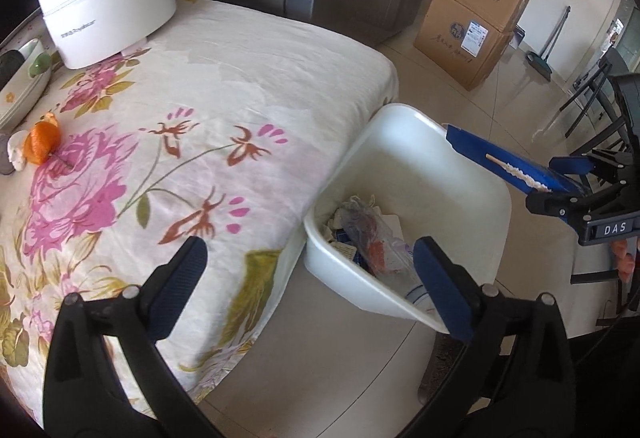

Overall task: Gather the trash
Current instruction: 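Open both grippers to drop the snack bag and biscuit box into the bin, then move both grippers back over the table toward the orange peels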

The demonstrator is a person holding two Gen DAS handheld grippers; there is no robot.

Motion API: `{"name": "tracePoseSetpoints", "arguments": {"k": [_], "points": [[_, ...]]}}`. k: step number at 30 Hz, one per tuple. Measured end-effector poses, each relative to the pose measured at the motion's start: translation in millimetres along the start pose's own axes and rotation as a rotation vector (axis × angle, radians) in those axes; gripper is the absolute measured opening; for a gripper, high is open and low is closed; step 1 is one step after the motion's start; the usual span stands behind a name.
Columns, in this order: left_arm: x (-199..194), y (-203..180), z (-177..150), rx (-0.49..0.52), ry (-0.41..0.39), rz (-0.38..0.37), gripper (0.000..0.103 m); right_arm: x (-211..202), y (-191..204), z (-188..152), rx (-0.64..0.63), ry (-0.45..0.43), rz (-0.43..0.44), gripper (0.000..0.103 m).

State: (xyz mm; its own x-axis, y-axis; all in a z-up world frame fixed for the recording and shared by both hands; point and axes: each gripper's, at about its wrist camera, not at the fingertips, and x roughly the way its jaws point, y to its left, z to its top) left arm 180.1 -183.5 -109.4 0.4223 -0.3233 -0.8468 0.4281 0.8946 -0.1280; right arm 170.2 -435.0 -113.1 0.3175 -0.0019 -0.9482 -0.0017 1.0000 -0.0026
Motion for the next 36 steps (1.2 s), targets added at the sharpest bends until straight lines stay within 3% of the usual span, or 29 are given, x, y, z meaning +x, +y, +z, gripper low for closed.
{"name": "tracePoseSetpoints", "arguments": {"k": [17,36], "points": [[-63,45,-13,-0.093,-0.076,0.039,0.102,12,52,28,-0.014,0.01,0.008,0.096],[-106,135,-42,-0.219,-0.116,0.174,0.102,-22,139,63,-0.053,-0.125,0.111,0.098]]}}
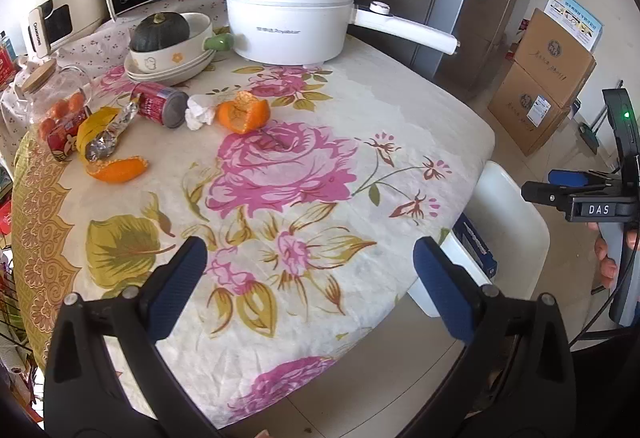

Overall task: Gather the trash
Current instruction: 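Move both grippers back over the table toward the orange peels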

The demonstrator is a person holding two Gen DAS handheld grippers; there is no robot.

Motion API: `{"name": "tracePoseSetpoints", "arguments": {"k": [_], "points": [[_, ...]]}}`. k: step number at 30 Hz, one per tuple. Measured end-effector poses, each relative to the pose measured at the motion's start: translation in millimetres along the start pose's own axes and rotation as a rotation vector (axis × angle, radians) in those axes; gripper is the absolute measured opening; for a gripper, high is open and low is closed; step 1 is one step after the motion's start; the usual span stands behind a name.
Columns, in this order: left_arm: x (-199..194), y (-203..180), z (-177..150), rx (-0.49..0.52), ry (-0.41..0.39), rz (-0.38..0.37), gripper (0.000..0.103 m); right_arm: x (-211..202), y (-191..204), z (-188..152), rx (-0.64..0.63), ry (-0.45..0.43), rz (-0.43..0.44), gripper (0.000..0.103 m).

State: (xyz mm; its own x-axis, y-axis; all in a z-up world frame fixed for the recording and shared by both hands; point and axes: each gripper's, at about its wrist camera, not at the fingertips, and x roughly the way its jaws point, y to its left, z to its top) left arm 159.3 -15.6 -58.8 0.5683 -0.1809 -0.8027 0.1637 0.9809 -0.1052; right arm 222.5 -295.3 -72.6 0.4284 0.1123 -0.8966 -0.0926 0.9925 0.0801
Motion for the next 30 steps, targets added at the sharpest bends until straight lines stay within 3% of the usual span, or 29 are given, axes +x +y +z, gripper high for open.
{"name": "tracePoseSetpoints", "arguments": {"k": [16,30], "points": [[-10,68,-1,-0.054,-0.009,0.089,0.102,11,84,22,-0.046,-0.065,0.082,0.1],[-2,124,-6,-0.121,0.006,0.154,0.102,40,126,38,-0.059,-0.084,0.083,0.1]]}}
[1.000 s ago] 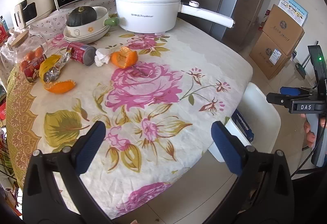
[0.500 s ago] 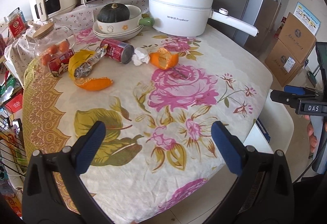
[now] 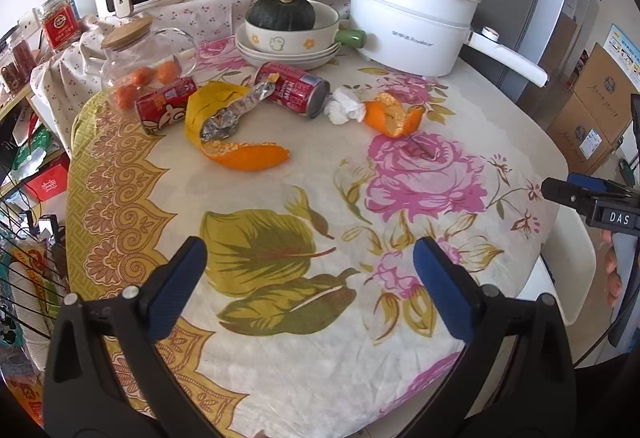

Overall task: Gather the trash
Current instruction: 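Move both grippers back over the table toward the orange peels, then grasp an orange peel with the right gripper while the left grasps another peel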

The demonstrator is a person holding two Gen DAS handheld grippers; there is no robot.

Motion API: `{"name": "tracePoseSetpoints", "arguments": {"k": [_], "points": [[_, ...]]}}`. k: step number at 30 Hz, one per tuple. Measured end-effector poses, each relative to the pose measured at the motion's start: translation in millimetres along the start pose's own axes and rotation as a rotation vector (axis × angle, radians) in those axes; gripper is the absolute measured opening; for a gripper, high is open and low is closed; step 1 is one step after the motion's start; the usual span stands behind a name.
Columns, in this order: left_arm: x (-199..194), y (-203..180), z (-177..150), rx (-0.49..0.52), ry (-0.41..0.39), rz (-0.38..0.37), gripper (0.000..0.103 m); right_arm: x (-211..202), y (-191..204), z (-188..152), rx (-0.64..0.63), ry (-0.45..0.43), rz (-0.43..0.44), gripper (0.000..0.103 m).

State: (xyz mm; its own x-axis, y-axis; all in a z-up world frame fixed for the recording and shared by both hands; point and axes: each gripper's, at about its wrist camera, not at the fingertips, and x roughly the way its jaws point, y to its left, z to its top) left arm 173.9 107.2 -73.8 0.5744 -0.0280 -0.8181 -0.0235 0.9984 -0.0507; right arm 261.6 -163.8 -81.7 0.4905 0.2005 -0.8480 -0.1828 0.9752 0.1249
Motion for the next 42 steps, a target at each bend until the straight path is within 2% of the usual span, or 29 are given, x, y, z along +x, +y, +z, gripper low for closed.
{"name": "tracePoseSetpoints", "arguments": {"k": [9,13,18,26,28,30,31,33,35,38,42], "points": [[19,38,-7,-0.104,0.041,0.037,0.102,37,18,16,0.012,0.017,0.004,0.1],[22,54,-5,-0.158,0.04,0.044,0.102,59,40,28,-0.057,0.033,0.003,0.1],[27,63,-6,-0.164,0.039,0.074,0.102,94,74,41,-0.164,0.02,0.006,0.1],[32,71,-5,-0.155,0.043,0.095,0.102,132,105,63,-0.21,-0.026,-0.006,0.099],[32,75,-5,-0.168,0.042,0.098,0.102,138,108,68,-0.203,-0.03,-0.011,0.095],[34,79,-5,-0.184,0.041,0.099,0.102,142,109,71,-0.201,-0.035,-0.018,0.078],[35,81,-5,-0.191,0.042,0.097,0.102,145,109,72,-0.2,-0.031,-0.012,0.074],[38,82,-5,-0.202,0.042,0.091,0.102,144,110,73,-0.207,-0.045,-0.003,0.053],[42,81,-4,-0.205,0.032,0.09,0.102,140,110,73,-0.229,-0.066,0.021,0.041],[50,78,0,-0.222,0.007,0.074,0.102,127,106,72,-0.244,-0.092,0.071,0.033],[69,75,9,-0.287,0.004,0.024,0.102,106,92,66,-0.254,-0.107,0.112,0.03]]}}
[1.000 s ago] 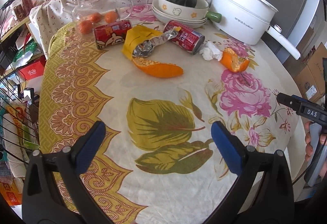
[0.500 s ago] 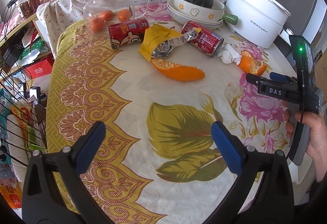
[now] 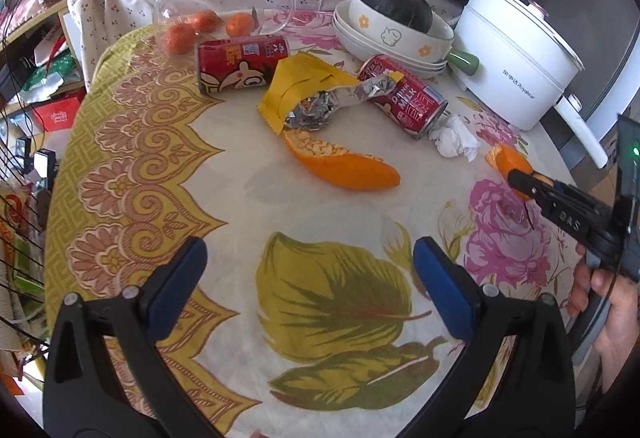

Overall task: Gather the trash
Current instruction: 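Grasp an orange peel with the right gripper while the left grasps another peel, then carry both orange peels over the white bin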

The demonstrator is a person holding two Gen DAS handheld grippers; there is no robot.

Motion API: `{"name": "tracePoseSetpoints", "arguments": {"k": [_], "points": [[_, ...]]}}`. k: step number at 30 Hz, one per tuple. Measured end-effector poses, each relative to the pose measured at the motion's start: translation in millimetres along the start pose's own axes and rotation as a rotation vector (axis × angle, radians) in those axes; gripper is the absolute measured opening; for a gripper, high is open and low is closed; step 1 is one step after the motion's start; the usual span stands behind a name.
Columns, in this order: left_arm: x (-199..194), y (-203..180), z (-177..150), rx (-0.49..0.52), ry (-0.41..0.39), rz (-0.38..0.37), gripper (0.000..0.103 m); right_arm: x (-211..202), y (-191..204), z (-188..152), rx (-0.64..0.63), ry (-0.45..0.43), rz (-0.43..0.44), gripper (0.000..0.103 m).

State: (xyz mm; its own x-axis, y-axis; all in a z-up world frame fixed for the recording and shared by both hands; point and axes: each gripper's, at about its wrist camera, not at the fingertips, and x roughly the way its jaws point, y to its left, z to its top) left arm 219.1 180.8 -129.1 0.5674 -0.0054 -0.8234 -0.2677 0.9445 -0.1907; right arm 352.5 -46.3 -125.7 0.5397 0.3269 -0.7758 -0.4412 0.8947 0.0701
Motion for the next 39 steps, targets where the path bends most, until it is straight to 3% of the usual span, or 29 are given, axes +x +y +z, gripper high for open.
{"name": "tracePoseSetpoints", "arguments": {"k": [8,15,19,22,24,29,33,35,39], "points": [[47,-16,20,-0.114,0.032,0.01,0.097,-33,-32,-9,0.022,-0.047,0.051,0.029],[65,-31,35,-0.177,-0.059,0.133,0.097,-35,-45,-15,0.017,-0.038,0.058,0.029],[73,-43,35,-0.146,-0.085,0.209,0.095,-33,-48,-19,0.002,-0.027,0.052,0.029],[75,-53,32,-0.082,-0.093,0.278,0.081,-31,-50,-23,-0.008,-0.019,0.043,0.029],[72,-51,33,-0.083,-0.099,0.281,0.068,-31,-51,-24,-0.003,-0.018,0.036,0.029],[60,-38,30,-0.081,-0.08,0.209,0.042,-40,-55,-26,0.019,-0.021,0.03,0.029],[51,-26,28,-0.104,-0.035,0.056,0.035,-57,-58,-27,0.061,-0.023,0.04,0.029],[47,-22,25,-0.111,-0.007,-0.005,0.025,-68,-60,-26,0.091,-0.02,0.053,0.029],[36,-17,13,-0.141,0.041,-0.085,0.019,-95,-55,-27,0.076,-0.028,0.044,0.029]]}}
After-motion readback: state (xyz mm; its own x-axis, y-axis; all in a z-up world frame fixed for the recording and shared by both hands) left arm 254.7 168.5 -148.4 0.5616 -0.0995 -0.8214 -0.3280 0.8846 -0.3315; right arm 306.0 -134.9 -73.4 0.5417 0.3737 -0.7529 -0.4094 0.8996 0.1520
